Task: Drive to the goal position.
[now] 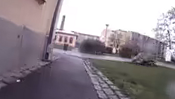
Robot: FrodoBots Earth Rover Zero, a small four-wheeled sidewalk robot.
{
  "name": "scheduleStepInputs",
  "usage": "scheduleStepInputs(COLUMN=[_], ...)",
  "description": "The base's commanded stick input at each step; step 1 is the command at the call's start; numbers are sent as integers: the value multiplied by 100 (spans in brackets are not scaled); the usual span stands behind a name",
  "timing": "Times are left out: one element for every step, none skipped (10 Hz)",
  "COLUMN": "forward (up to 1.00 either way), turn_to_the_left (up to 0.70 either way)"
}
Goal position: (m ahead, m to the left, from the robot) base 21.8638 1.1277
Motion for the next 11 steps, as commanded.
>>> scheduleStepInputs(forward=[85, 85, 85, 85, 85, 85, 85, 85, 85, 85, 85], turn_to_the_left=[0, 0, 0, 0, 11, 30, 22, 0, 0, 0, 0])
